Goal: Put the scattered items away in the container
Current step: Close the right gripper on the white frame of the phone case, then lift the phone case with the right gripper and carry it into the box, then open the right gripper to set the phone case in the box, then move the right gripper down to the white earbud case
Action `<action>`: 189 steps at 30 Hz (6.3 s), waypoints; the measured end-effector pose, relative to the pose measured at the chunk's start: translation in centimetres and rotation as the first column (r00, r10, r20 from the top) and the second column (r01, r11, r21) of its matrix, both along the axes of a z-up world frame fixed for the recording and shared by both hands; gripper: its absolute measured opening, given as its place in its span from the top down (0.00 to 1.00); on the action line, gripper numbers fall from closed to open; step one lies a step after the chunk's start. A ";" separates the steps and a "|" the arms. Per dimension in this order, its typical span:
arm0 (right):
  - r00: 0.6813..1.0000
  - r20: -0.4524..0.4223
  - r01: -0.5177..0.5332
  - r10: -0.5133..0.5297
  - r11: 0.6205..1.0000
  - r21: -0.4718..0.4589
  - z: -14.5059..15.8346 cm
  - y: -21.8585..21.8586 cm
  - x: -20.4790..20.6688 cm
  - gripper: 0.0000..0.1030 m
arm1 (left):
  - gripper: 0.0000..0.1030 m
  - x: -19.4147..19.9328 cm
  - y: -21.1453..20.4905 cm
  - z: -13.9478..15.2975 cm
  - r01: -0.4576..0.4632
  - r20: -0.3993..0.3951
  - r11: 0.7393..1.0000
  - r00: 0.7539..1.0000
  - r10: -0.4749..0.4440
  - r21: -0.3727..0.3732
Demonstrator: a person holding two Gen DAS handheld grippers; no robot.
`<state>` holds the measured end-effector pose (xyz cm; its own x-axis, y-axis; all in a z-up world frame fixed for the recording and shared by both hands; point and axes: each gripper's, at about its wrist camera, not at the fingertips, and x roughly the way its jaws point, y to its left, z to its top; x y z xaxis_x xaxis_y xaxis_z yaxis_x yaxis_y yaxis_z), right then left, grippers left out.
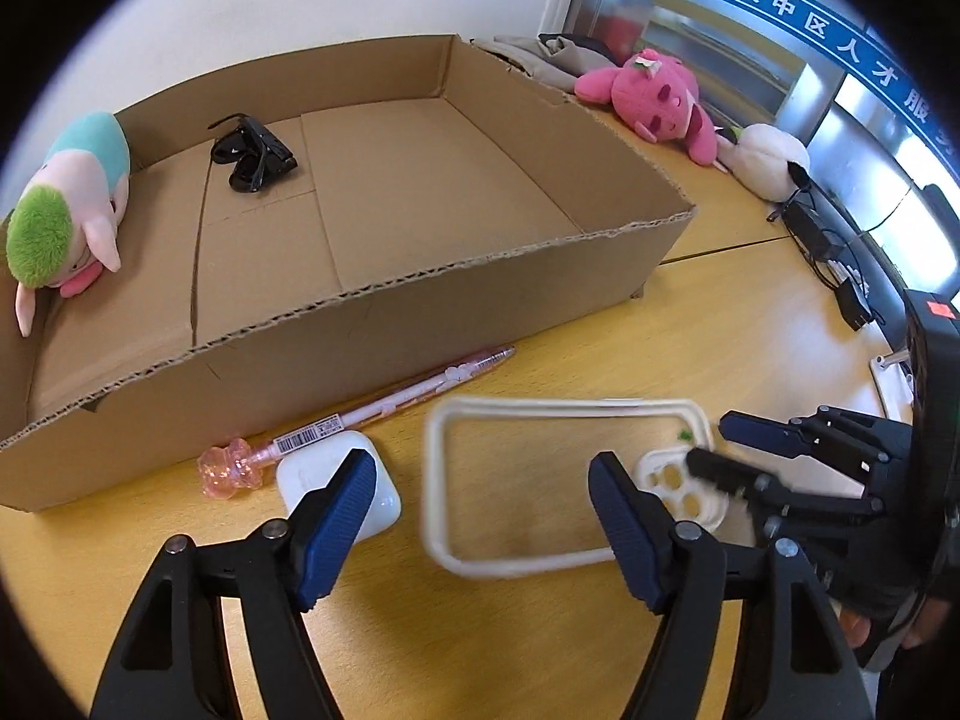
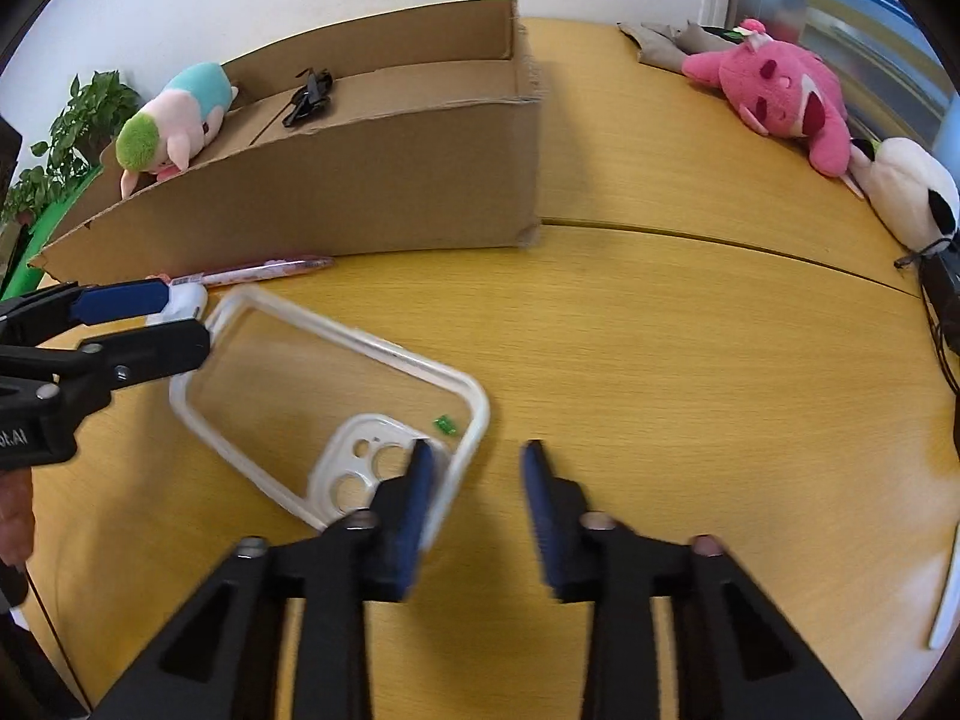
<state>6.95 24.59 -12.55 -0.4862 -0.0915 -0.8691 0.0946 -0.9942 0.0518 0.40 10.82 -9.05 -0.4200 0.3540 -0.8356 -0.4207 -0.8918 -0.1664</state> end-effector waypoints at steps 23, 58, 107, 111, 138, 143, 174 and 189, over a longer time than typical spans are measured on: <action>1.000 -0.013 -0.011 0.012 1.000 0.025 0.2 1.8 1.9 0.88 | 0.80 1.9 3.1 -2.4 -0.001 0.144 1.000 0.990 0.005 -0.029; 0.906 -0.328 -0.307 0.266 0.949 -0.077 16.7 -14.8 -10.6 0.91 | 0.94 -5.0 -16.2 14.5 -0.292 -0.145 0.954 0.943 0.299 0.070; 0.965 0.147 -0.190 0.219 0.964 -0.188 0.6 -20.7 -19.7 0.91 | 0.95 -14.4 -19.6 -0.5 -0.153 0.154 0.920 0.963 0.221 -0.362; 0.962 0.150 -0.199 0.227 0.963 -0.180 0.7 -20.7 -19.6 0.91 | 0.95 -14.7 -19.2 -0.7 -0.146 0.156 0.908 0.962 0.223 -0.392; 0.974 -0.136 -0.208 0.182 0.955 -0.212 7.5 -16.5 -13.2 0.13 | 0.53 -8.8 -18.4 8.2 -0.309 -0.152 0.920 0.948 0.278 -0.243; 0.949 -0.254 -0.222 0.186 0.968 -0.120 9.4 -15.6 -9.0 0.08 | 0.19 -1.1 -16.5 11.4 -0.407 -0.369 0.911 0.839 0.400 0.061; 0.988 -0.123 -0.119 0.097 0.976 -0.181 3.2 -4.1 -4.0 0.08 | 0.19 1.3 -5.7 5.2 -0.260 -0.178 0.963 0.947 0.268 0.068; 0.953 -0.049 -0.302 0.299 0.924 -0.234 -0.7 -11.0 -3.4 0.08 | 0.20 0.4 -9.9 2.3 -0.310 -0.042 0.942 0.947 0.318 0.131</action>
<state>3.51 13.60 -13.27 -0.4141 -0.4363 -0.7988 0.3887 -0.8783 0.2783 0.84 0.90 -6.74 -0.5752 0.2931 -0.7637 -0.1356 -0.9549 -0.2643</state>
